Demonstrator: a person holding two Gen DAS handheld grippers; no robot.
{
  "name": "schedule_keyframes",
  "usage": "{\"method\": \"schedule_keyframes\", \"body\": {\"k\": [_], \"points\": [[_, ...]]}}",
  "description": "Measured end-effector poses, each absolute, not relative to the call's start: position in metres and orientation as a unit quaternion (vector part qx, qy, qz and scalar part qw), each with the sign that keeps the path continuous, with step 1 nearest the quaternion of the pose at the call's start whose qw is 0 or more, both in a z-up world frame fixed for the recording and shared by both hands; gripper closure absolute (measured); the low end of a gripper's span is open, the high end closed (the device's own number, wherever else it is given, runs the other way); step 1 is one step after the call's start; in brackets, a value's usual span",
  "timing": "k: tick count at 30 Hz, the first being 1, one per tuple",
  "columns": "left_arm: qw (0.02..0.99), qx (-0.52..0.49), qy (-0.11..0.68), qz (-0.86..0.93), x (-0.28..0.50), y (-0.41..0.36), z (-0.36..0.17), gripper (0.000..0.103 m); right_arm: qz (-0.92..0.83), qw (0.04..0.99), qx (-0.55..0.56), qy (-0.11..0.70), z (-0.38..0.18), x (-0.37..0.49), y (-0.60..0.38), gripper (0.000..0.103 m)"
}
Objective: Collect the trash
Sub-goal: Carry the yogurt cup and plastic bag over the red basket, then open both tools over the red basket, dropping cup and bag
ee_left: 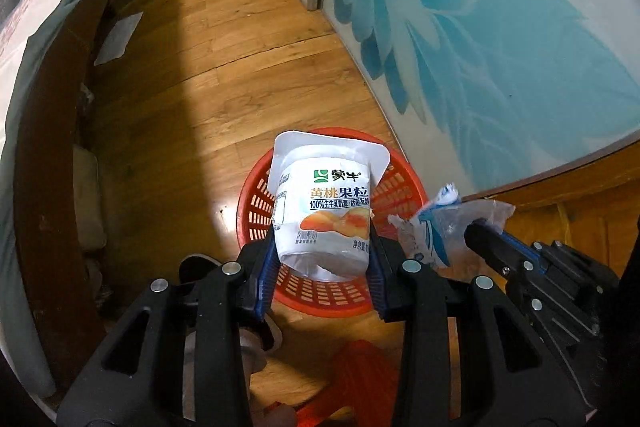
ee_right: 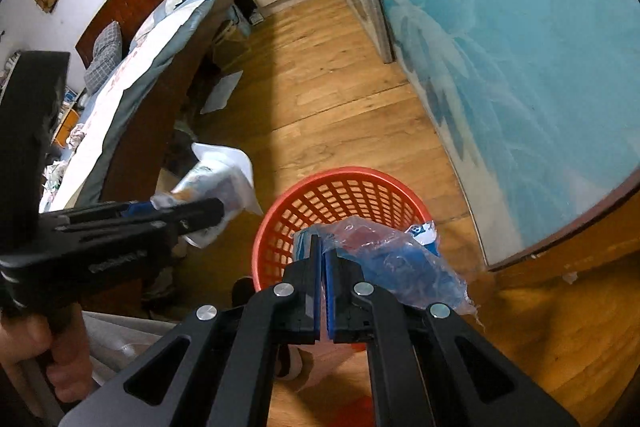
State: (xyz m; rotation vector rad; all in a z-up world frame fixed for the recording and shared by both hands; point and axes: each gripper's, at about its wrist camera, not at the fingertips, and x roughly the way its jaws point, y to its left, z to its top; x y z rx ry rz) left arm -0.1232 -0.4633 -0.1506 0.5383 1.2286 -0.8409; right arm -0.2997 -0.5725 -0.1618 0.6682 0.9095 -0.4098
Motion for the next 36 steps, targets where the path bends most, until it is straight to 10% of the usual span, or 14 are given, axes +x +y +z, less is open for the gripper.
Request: {"method": "schedule_keyframes", "body": {"k": [15, 19, 24, 36], "points": [[0.707, 0.244, 0.544, -0.38, -0.134, -0.462, -0.146, 0.068, -0.2, 0.827, 0.311, 0.424, -0.149, -0.271, -0.564, 0.096], [0.716, 0.234, 0.541, -0.374, -0.129, -0.457, -0.141, 0.051, -0.201, 0.83, 0.312, 0.417, -0.144, -0.272, -0.562, 0.05], [0.725, 0.215, 0.542, -0.366, -0.122, -0.451, -0.136, 0.032, -0.212, 0.835, 0.302, 0.408, -0.134, -0.273, -0.559, 0.049], [0.766, 0.181, 0.503, -0.358, -0.114, -0.421, -0.101, 0.03, -0.222, 0.859, 0.263, 0.38, -0.093, -0.265, -0.545, 0.048]]}}
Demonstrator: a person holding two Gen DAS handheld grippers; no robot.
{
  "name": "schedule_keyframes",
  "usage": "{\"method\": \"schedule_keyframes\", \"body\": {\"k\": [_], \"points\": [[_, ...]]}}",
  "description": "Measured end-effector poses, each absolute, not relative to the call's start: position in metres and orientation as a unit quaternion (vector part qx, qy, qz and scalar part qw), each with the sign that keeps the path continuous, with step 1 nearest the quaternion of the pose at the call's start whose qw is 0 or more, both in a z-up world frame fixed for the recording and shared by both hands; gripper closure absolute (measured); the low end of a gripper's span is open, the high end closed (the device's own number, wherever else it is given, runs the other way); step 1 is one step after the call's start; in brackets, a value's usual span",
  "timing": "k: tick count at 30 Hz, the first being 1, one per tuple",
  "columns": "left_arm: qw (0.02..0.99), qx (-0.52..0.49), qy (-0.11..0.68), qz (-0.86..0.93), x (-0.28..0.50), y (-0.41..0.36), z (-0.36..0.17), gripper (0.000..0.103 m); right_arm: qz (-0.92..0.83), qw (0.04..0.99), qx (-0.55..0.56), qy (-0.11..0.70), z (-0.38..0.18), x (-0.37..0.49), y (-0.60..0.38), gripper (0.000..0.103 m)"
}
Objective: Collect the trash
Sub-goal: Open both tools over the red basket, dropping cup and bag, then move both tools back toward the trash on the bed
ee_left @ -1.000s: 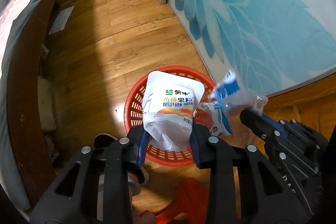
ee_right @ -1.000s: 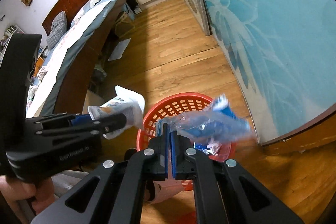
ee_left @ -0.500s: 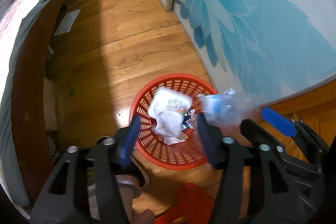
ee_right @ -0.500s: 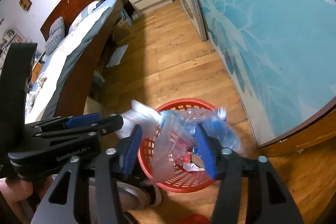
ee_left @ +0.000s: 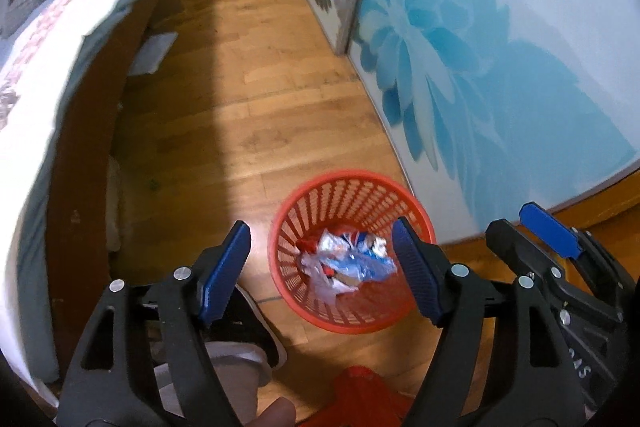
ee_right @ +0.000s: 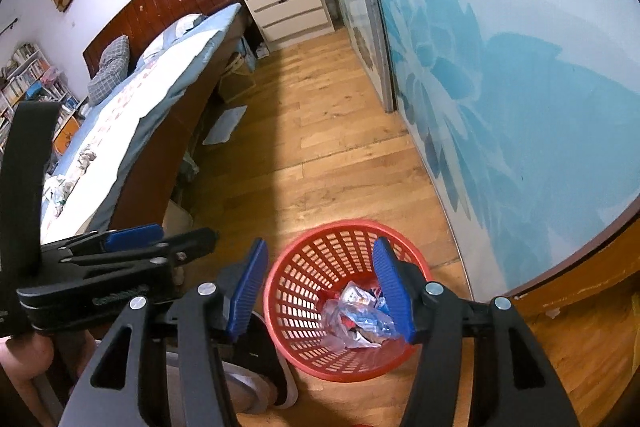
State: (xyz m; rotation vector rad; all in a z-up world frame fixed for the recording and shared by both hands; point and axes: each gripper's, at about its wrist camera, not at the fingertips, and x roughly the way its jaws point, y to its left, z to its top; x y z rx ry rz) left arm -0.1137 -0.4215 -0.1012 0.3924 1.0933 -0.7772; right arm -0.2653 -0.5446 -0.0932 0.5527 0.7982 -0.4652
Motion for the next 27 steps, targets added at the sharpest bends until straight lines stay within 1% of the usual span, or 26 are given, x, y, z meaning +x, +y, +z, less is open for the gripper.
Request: {"method": "schedule_keyframes", "body": {"k": [2, 5, 6, 8, 11, 13, 16, 20, 23, 27], "points": [[0.781, 0.157, 0.492, -0.352, -0.106, -0.406, -0.084, 0.03, -0.214, 0.867, 0.258, 0.367, -0.079, -0.26, -0.54, 0.048], [0.816, 0.103, 0.459, -0.335, -0.083, -0.363, -0.041, 0.029, -0.198, 0.879, 0.257, 0.351, -0.056, -0.249, -0.532, 0.046], [0.827, 0.092, 0.446, -0.33, -0.078, -0.35, -0.03, 0.028, -0.186, 0.884, 0.259, 0.343, -0.047, -0.242, -0.527, 0.046], [0.858, 0.052, 0.414, -0.301, -0.057, -0.305, 0.004, 0.024, -0.165, 0.896, 0.248, 0.329, -0.027, -0.226, -0.514, 0.043], [0.889, -0.002, 0.38, -0.255, -0.022, -0.238, 0.042, 0.02, -0.12, 0.913, 0.227, 0.316, 0.0, -0.186, -0.483, 0.041], [0.907, -0.019, 0.359, -0.22, -0.002, -0.199, 0.055, 0.02, -0.08, 0.923, 0.21, 0.311, 0.015, -0.148, -0.454, 0.041], [0.927, -0.04, 0.341, -0.154, 0.03, -0.135, 0.055, 0.02, -0.027, 0.933, 0.179, 0.31, 0.028, -0.089, -0.406, 0.041], [0.922, -0.078, 0.369, -0.087, 0.074, -0.057, 0.023, 0.02, 0.029, 0.94, 0.12, 0.318, 0.037, -0.011, -0.336, 0.041], [0.909, -0.113, 0.396, -0.06, 0.095, -0.021, 0.01, 0.02, 0.061, 0.94, 0.083, 0.324, 0.036, 0.054, -0.288, 0.041], [0.908, -0.134, 0.396, -0.03, 0.106, 0.016, 0.006, 0.02, 0.082, 0.934, 0.064, 0.342, 0.023, 0.144, -0.238, 0.041]]}}
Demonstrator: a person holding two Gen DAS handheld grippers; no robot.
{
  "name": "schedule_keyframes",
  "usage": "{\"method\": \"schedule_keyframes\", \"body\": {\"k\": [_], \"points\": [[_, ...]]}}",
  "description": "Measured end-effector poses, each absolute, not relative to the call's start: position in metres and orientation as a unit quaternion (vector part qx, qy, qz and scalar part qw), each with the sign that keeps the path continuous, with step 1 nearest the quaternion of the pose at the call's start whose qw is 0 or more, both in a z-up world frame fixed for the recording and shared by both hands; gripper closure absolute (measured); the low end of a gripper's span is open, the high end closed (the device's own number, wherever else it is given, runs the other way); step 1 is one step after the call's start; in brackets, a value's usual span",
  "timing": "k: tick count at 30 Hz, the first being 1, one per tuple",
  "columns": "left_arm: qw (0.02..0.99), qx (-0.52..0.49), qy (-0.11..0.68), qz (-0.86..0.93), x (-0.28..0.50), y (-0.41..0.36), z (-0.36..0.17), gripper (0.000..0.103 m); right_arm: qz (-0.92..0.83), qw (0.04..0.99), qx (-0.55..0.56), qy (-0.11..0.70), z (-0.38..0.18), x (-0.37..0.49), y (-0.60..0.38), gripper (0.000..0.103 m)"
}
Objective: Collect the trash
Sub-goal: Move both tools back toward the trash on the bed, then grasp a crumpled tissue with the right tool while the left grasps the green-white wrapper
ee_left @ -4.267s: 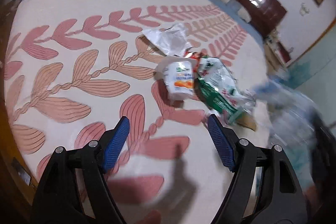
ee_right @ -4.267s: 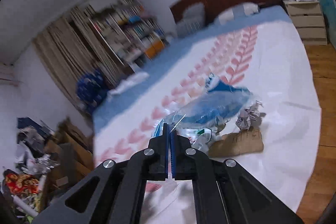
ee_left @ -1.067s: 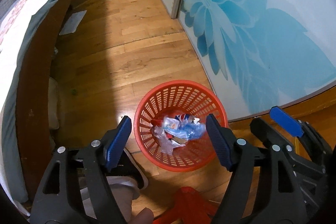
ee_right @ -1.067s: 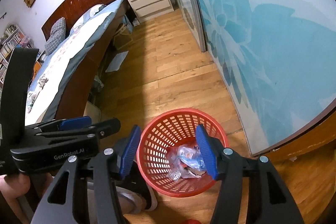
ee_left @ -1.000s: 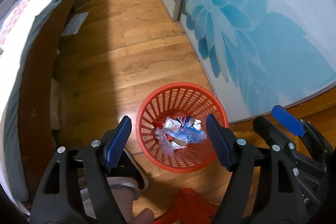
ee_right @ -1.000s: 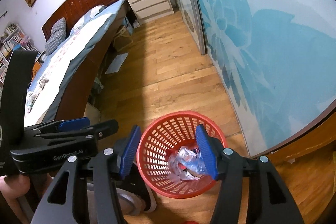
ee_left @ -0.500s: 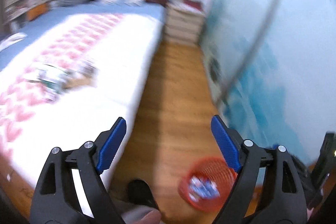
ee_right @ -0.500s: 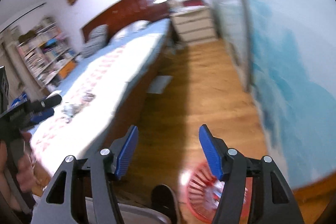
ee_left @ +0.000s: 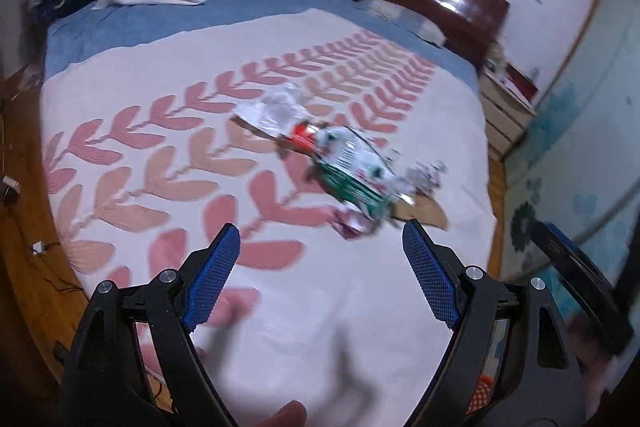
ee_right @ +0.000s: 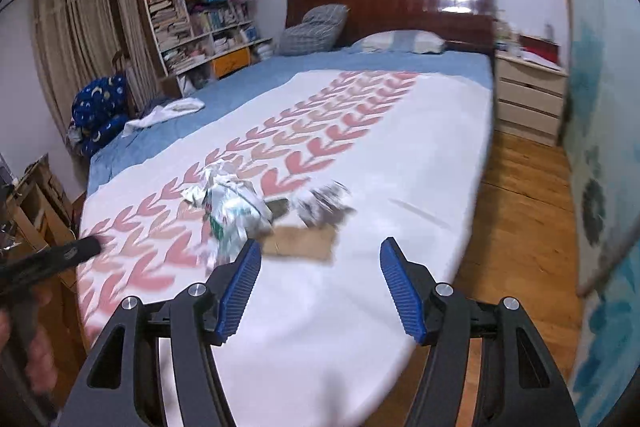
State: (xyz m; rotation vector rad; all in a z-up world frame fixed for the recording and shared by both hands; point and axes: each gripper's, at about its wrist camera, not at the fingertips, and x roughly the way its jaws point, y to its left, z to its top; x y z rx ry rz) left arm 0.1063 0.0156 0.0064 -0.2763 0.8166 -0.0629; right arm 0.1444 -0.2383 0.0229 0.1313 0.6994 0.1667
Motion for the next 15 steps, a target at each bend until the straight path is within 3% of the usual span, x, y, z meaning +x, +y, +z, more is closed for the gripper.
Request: {"method": "schedule_keyframes", "body": {"k": [9, 10, 11, 12, 15], "points": [[0.895, -0.16, 0.416, -0.019, 0.119, 0.047, -0.006, 0.02, 0.042, 0.907, 0.055, 0.416, -0.044, 0.295, -0.195, 0.044], [0.894, -0.164, 0.417, -0.021, 0.122, 0.047, -0.007, 0.02, 0.037, 0.902, 0.06, 0.426, -0.052, 0.304, -0.196, 0.048], [0.893, -0.167, 0.418, -0.024, 0.124, 0.047, -0.007, 0.02, 0.029, 0.895, 0.065, 0.439, -0.059, 0.313, -0.196, 0.063], [0.893, -0.168, 0.417, -0.025, 0.125, 0.046, -0.007, 0.02, 0.025, 0.89, 0.068, 0.451, -0.068, 0.321, -0.194, 0.069], [0.892, -0.164, 0.42, -0.027, 0.128, 0.044, -0.008, 0.02, 0.025, 0.89, 0.076, 0.45, -0.076, 0.32, -0.194, 0.074]]}}
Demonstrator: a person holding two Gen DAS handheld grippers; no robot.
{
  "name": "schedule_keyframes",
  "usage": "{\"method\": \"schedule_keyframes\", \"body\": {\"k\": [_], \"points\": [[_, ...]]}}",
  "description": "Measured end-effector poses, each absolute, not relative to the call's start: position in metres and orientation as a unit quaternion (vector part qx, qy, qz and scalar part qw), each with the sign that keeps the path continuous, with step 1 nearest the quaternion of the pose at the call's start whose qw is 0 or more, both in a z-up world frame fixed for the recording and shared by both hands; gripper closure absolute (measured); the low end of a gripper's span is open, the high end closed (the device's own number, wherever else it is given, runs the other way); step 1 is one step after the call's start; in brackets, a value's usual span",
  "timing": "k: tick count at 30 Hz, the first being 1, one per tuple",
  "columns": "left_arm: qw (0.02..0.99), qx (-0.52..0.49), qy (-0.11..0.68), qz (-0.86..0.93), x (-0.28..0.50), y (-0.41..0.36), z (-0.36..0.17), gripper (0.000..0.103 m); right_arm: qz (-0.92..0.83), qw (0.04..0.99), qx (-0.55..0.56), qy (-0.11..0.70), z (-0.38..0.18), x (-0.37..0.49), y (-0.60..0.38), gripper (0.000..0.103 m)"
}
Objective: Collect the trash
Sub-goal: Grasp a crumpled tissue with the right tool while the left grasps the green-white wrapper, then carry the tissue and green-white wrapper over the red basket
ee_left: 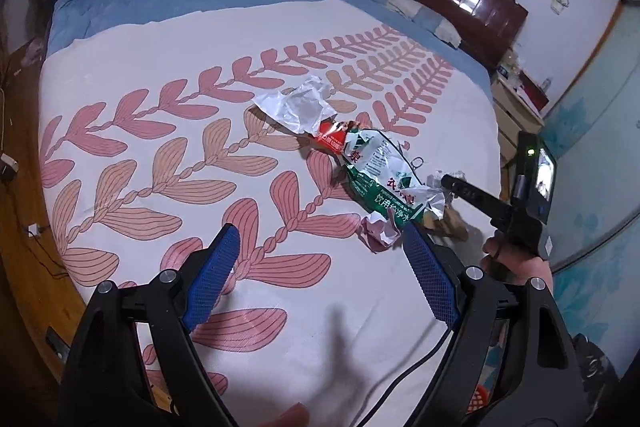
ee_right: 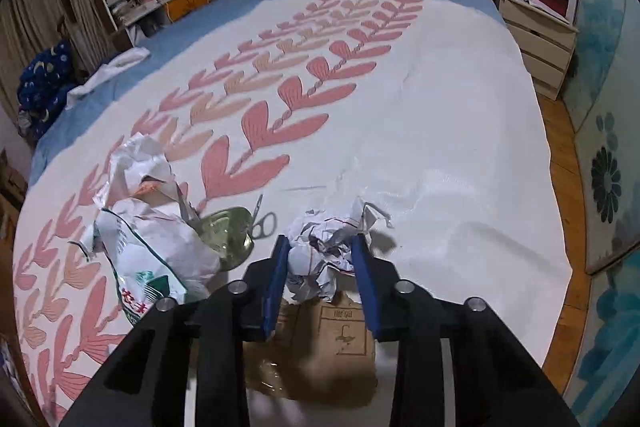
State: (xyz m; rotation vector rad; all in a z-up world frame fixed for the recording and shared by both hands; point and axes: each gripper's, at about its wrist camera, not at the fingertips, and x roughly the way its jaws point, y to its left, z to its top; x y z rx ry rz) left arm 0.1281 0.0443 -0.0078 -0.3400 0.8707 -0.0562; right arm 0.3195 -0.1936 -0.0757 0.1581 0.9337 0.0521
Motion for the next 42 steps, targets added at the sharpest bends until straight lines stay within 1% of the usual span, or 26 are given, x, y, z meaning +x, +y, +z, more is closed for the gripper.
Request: {"method": "schedule_keyframes", "body": {"k": [4, 8, 11, 13, 18, 22, 23, 24, 25, 26, 27, 30, 33, 37, 42], "points": [[0.89, -0.177, 0.42, -0.028, 0.13, 0.044, -0.011, 0.02, 0.04, 0.903, 0.112, 0.413, -0.06, 0.294, -0.198, 0.076], [0.88, -0.195, 0.431, -0.042, 0.144, 0.039, -0.019, 0.02, 0.067, 0.921, 0.158, 0.349, -0.023, 0.224, -0.201, 0.076], [0.868, -0.206, 0.446, -0.071, 0.161, 0.024, -0.031, 0.02, 0.082, 0.921, 0.173, 0.339, -0.014, 0.18, -0.202, 0.076], [0.872, -0.181, 0.448, -0.081, 0.165, 0.006, -0.035, 0.02, 0.087, 0.919, 0.171, 0.345, -0.012, 0.153, -0.205, 0.076], [0.894, -0.058, 0.43, -0.113, 0.179, -0.054, -0.04, 0.02, 0.072, 0.915, 0.169, 0.36, -0.019, 0.101, -0.234, 0.076], [0.898, -0.021, 0.425, -0.112, 0.2, -0.08, -0.055, 0.021, 0.067, 0.902, 0.183, 0.386, -0.036, 0.079, -0.251, 0.076], [0.897, -0.017, 0.428, -0.107, 0.206, -0.085, -0.06, 0.024, 0.07, 0.9, 0.182, 0.391, -0.039, 0.078, -0.252, 0.076], [0.895, -0.014, 0.433, -0.108, 0.211, -0.089, -0.065, 0.038, 0.073, 0.9, 0.177, 0.391, -0.04, 0.077, -0.253, 0.076], [0.893, -0.009, 0.437, -0.108, 0.214, -0.092, -0.068, 0.048, 0.076, 0.903, 0.169, 0.388, -0.039, 0.075, -0.252, 0.076], [0.888, -0.001, 0.448, -0.104, 0.219, -0.096, -0.075, 0.069, 0.077, 0.904, 0.163, 0.387, -0.038, 0.078, -0.253, 0.076], [0.882, -0.009, 0.459, -0.104, 0.223, -0.096, -0.079, 0.085, 0.08, 0.906, 0.156, 0.385, -0.038, 0.077, -0.252, 0.076], [0.881, -0.026, 0.461, -0.104, 0.221, -0.092, -0.078, 0.093, 0.091, 0.907, 0.152, 0.381, -0.035, 0.073, -0.251, 0.076], [0.889, -0.035, 0.445, -0.1, 0.213, -0.087, -0.063, 0.095, 0.095, 0.911, 0.144, 0.374, -0.029, 0.076, -0.247, 0.076], [0.905, -0.039, 0.416, -0.078, 0.187, -0.076, -0.028, 0.095, 0.099, 0.915, 0.142, 0.365, -0.022, 0.07, -0.244, 0.076], [0.922, -0.052, 0.377, -0.064, 0.135, -0.054, 0.025, 0.095, 0.111, 0.923, 0.131, 0.343, -0.001, 0.053, -0.233, 0.076]]}}
